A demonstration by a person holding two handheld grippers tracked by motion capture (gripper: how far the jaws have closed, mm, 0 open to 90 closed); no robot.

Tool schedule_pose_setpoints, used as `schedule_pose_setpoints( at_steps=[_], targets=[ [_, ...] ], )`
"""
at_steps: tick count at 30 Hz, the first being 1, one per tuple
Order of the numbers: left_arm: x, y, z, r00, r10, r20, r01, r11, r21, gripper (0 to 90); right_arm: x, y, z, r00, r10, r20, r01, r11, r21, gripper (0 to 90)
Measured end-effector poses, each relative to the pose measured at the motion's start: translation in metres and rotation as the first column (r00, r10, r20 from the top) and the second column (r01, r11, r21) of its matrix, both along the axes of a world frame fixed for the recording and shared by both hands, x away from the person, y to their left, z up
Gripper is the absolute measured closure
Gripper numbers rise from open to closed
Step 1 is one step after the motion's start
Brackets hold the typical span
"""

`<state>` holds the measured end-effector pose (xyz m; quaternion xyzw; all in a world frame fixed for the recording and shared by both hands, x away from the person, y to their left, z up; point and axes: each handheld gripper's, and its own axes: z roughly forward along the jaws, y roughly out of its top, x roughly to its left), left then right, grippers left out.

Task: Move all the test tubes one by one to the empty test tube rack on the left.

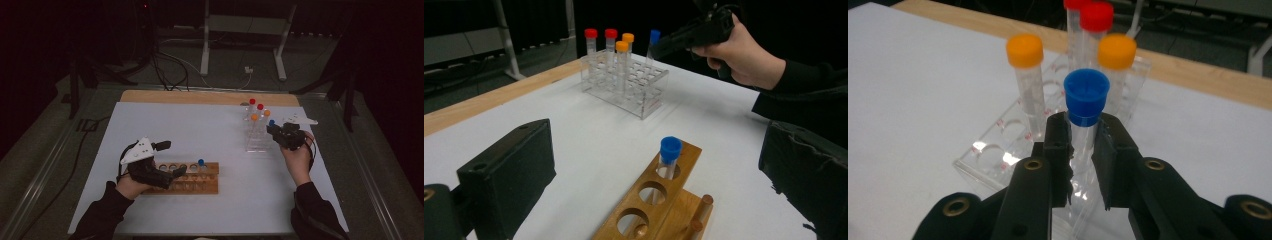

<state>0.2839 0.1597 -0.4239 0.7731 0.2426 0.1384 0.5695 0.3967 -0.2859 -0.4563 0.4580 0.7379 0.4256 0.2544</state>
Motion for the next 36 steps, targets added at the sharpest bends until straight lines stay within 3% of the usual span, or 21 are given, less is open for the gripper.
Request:
schedule_pose_setpoints(
  at_steps=[17, 27, 36],
  targets=[
    [-0.001, -0.002, 0.002, 0.9999, -0.016, -0.002, 0.016, 0.9998, 0.008, 2.3, -0.018, 0.002, 0.035, 0.9957, 0.014, 0.092, -0.014, 0.9999, 0.003, 77.0],
    [0.001, -0.007, 0.010, 0.9991, -0.042, -0.005, 0.042, 0.9991, 0.002, 2.4, -0.030, 0.025, 0.046, 0.9890, 0.115, 0.093, -0.116, 0.9931, 0.014, 77.0],
    [0.007, -0.018, 0.021, 0.9976, -0.070, -0.006, 0.070, 0.9975, 0.014, 2.5, -0.040, 0.058, 0.042, 0.9672, 0.245, 0.066, -0.246, 0.9691, 0.011, 76.9]
  ],
)
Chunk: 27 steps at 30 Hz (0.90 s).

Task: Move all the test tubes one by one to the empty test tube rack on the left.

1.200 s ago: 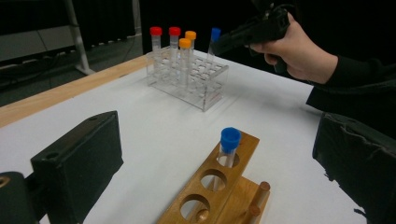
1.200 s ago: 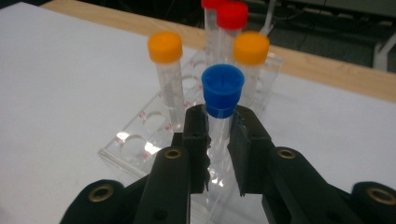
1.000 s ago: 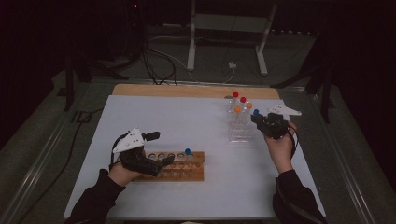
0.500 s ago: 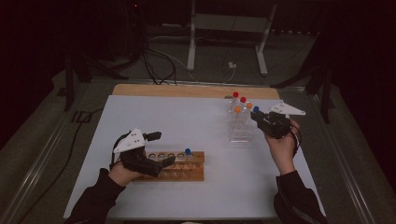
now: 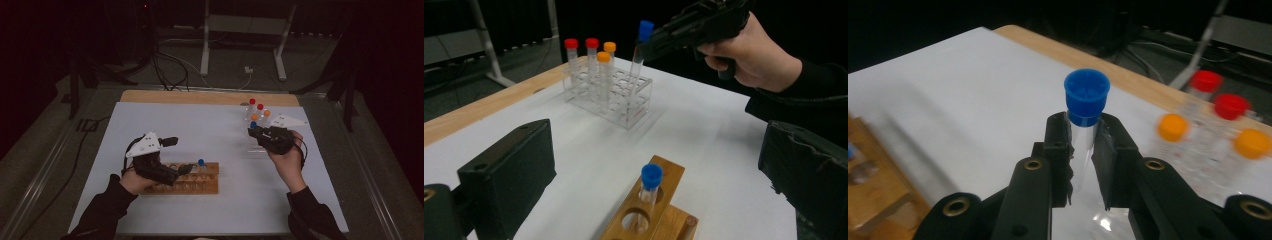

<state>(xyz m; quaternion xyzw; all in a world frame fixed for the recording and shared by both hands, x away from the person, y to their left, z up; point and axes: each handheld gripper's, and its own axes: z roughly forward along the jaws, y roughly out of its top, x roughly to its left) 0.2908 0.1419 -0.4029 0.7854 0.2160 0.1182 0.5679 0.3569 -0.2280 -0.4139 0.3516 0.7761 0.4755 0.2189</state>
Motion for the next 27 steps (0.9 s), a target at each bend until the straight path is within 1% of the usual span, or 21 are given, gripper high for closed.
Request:
schedule_pose_setpoints(
  at_steps=[2, 5, 9, 12, 15, 16, 20, 21, 22, 24, 25, 27],
  targets=[
    [0.003, -0.004, 0.002, 0.9999, -0.015, -0.005, 0.015, 0.9999, 0.005, 2.5, -0.002, 0.006, -0.001, 0.9996, 0.027, -0.005, -0.027, 0.9996, -0.003, 76.9],
    [0.007, -0.010, 0.006, 0.9997, -0.023, -0.007, 0.023, 0.9997, 0.009, 2.7, -0.004, 0.014, -0.002, 0.9985, 0.054, -0.009, -0.054, 0.9985, -0.011, 76.9],
    [0.013, -0.018, 0.012, 0.9993, -0.037, -0.007, 0.037, 0.9993, 0.010, 3.0, -0.009, 0.022, -0.002, 0.9965, 0.083, -0.007, -0.083, 0.9964, -0.017, 76.9],
    [0.019, -0.025, 0.017, 0.9993, -0.037, -0.004, 0.037, 0.9992, 0.013, 4.4, -0.012, 0.026, -0.001, 0.9951, 0.099, -0.005, -0.099, 0.9950, -0.013, 76.9],
    [0.026, -0.032, 0.022, 0.9989, -0.046, -0.008, 0.046, 0.9989, 0.011, 6.2, -0.015, 0.030, 0.001, 0.9933, 0.116, -0.003, -0.116, 0.9932, -0.012, 76.9],
    [0.028, -0.034, 0.023, 0.9987, -0.051, -0.003, 0.051, 0.9986, 0.016, 6.7, -0.016, 0.031, 0.001, 0.9925, 0.122, -0.002, -0.122, 0.9924, -0.011, 76.9],
    [0.035, -0.044, 0.026, 0.9986, -0.053, 0.007, 0.053, 0.9982, 0.027, 14.1, -0.019, 0.037, 0.003, 0.9895, 0.145, -0.003, -0.145, 0.9893, -0.016, 76.9],
    [0.037, -0.046, 0.026, 0.9985, -0.054, 0.005, 0.054, 0.9982, 0.027, 16.6, -0.020, 0.038, 0.003, 0.9888, 0.149, -0.002, -0.149, 0.9887, -0.016, 76.9],
    [0.039, -0.049, 0.027, 0.9983, -0.058, 0.001, 0.058, 0.9979, 0.027, 16.7, -0.020, 0.039, 0.003, 0.9881, 0.154, -0.001, -0.154, 0.9881, -0.013, 76.9],
    [0.043, -0.054, 0.029, 0.9987, -0.050, 0.006, 0.050, 0.9983, 0.031, 21.9, -0.021, 0.041, 0.003, 0.9870, 0.161, -0.001, -0.161, 0.9869, -0.016, 77.0],
    [0.044, -0.056, 0.029, 0.9984, -0.057, 0.004, 0.056, 0.9980, 0.028, 22.7, -0.022, 0.042, 0.004, 0.9865, 0.164, 0.000, -0.164, 0.9864, -0.015, 76.9],
    [0.047, -0.061, 0.031, 0.9985, -0.055, 0.010, 0.054, 0.9980, 0.032, 27.2, -0.022, 0.043, 0.003, 0.9858, 0.168, 0.000, -0.168, 0.9856, -0.019, 76.9]
  ],
)
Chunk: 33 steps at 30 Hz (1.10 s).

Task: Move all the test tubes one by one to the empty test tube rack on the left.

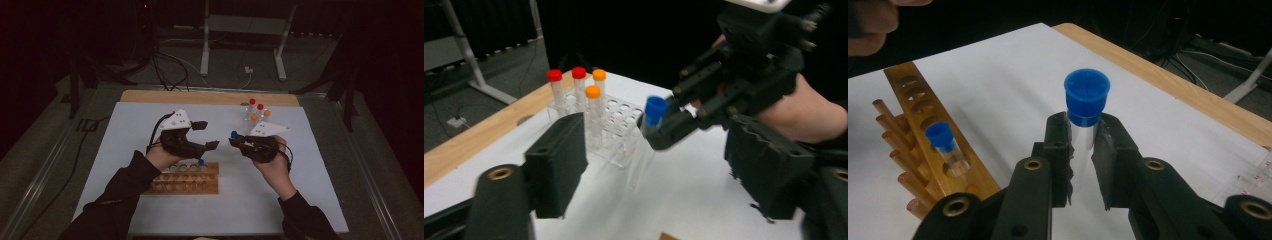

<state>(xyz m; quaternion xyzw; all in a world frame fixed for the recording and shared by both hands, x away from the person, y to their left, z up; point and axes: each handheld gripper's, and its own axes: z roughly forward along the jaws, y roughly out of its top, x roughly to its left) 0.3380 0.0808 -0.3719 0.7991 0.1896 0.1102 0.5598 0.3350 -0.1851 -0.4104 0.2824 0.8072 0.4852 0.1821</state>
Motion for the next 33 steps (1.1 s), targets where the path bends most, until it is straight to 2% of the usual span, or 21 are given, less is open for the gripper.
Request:
schedule_pose_setpoints(
  at_steps=[2, 14, 19, 23, 25, 28, 33],
  targets=[
    [0.003, -0.005, 0.001, 0.9999, -0.005, -0.011, 0.005, 1.0000, -0.005, 31.1, 0.000, 0.000, 0.000, 1.0000, 0.004, -0.001, -0.004, 1.0000, 0.000, 76.9],
    [0.010, -0.038, 0.001, 0.9987, -0.051, -0.008, 0.051, 0.9976, 0.045, 47.7, -0.001, 0.004, 0.000, 0.9999, 0.013, -0.009, -0.013, 0.9999, 0.000, 76.9],
    [0.014, -0.049, -0.002, 0.9991, -0.041, -0.016, 0.042, 0.9962, 0.076, 57.5, -0.001, 0.003, 0.001, 0.9999, 0.011, -0.005, -0.011, 0.9999, 0.005, 76.9],
    [0.016, -0.054, -0.005, 0.9990, -0.042, -0.018, 0.043, 0.9953, 0.087, 65.4, -0.001, 0.003, 0.002, 0.9999, 0.010, -0.003, -0.010, 0.9999, 0.007, 76.9],
    [0.016, -0.055, -0.006, 0.9995, -0.030, 0.003, 0.030, 0.9944, 0.101, 69.4, -0.001, 0.002, 0.002, 1.0000, 0.008, -0.002, -0.008, 0.9999, 0.007, 76.9],
    [0.017, -0.055, -0.007, 0.9998, -0.020, 0.002, 0.020, 0.9951, 0.096, 74.2, -0.002, 0.001, 0.002, 1.0000, 0.005, 0.000, -0.005, 0.9999, 0.011, 76.9],
    [0.017, -0.056, -0.007, 0.9998, -0.017, 0.013, 0.016, 0.9942, 0.107, 75.0, -0.001, 0.001, 0.002, 1.0000, 0.001, -0.003, -0.001, 0.9999, 0.011, 76.8]
  ],
)
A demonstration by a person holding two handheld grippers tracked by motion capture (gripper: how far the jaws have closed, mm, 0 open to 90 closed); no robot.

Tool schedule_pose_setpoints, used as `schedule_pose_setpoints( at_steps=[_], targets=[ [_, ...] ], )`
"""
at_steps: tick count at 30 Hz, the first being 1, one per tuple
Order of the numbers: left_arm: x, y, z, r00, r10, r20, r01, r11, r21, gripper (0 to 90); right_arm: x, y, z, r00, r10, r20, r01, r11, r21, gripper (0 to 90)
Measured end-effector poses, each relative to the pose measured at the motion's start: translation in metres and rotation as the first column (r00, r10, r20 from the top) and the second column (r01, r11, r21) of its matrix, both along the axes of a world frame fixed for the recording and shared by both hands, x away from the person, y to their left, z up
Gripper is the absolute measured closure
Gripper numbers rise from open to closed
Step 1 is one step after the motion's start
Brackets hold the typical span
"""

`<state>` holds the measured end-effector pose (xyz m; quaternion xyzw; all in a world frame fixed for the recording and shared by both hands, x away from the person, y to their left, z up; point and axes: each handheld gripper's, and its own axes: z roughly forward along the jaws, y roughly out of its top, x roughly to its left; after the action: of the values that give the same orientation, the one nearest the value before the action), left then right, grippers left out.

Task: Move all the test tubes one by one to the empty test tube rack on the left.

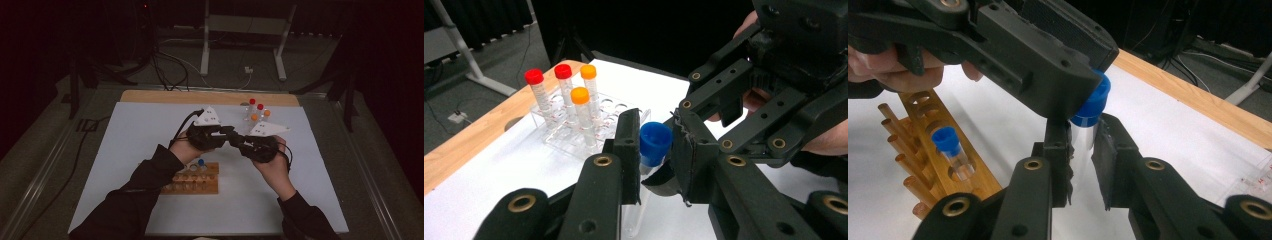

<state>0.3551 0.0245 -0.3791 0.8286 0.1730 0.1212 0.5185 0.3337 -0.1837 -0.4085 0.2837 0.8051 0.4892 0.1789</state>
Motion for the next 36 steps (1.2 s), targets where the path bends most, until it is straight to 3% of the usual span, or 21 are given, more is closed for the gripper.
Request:
schedule_pose_setpoints(
  at_steps=[12, 13, 14, 17, 22, 26, 30, 36],
  targets=[
    [-0.001, 0.002, 0.001, 0.9998, 0.010, 0.018, -0.010, 0.9999, 0.004, 77.1, -0.001, 0.001, 0.000, 0.9999, -0.001, 0.010, 0.001, 1.0000, 0.004, 76.1],
    [-0.001, 0.003, 0.001, 0.9997, 0.012, 0.020, -0.012, 0.9999, 0.004, 77.1, -0.001, 0.001, 0.000, 1.0000, 0.000, 0.007, 0.000, 1.0000, 0.008, 73.0],
    [-0.001, 0.003, 0.002, 0.9998, 0.012, 0.018, -0.012, 0.9999, -0.002, 77.1, 0.000, 0.001, 0.000, 1.0000, 0.000, 0.001, 0.000, 0.9998, 0.019, 63.9],
    [-0.002, 0.006, 0.005, 0.9993, 0.021, 0.032, -0.021, 0.9998, -0.003, 77.1, 0.001, -0.001, 0.000, 0.9999, -0.009, -0.008, 0.010, 0.9988, 0.047, 53.9],
    [-0.001, 0.015, 0.012, 0.9980, 0.041, 0.049, -0.041, 0.9991, -0.007, 77.2, 0.002, -0.005, 0.000, 0.9994, -0.033, 0.013, 0.032, 0.9969, 0.071, 39.4],
    [-0.002, 0.026, 0.019, 0.9960, 0.063, 0.063, -0.062, 0.9979, -0.017, 77.1, 0.003, -0.007, 0.001, 0.9987, -0.048, 0.018, 0.047, 0.9959, 0.077, 33.4],
    [-0.004, 0.040, 0.023, 0.9940, 0.085, 0.070, -0.083, 0.9963, -0.021, 77.1, 0.007, -0.008, 0.000, 0.9970, -0.074, -0.023, 0.075, 0.9938, 0.082, 16.0],
    [-0.009, 0.063, 0.027, 0.9891, 0.122, 0.081, -0.121, 0.9923, -0.026, 77.1, 0.007, -0.009, -0.001, 0.9954, -0.094, -0.018, 0.096, 0.9903, 0.101, 11.9]
  ],
)
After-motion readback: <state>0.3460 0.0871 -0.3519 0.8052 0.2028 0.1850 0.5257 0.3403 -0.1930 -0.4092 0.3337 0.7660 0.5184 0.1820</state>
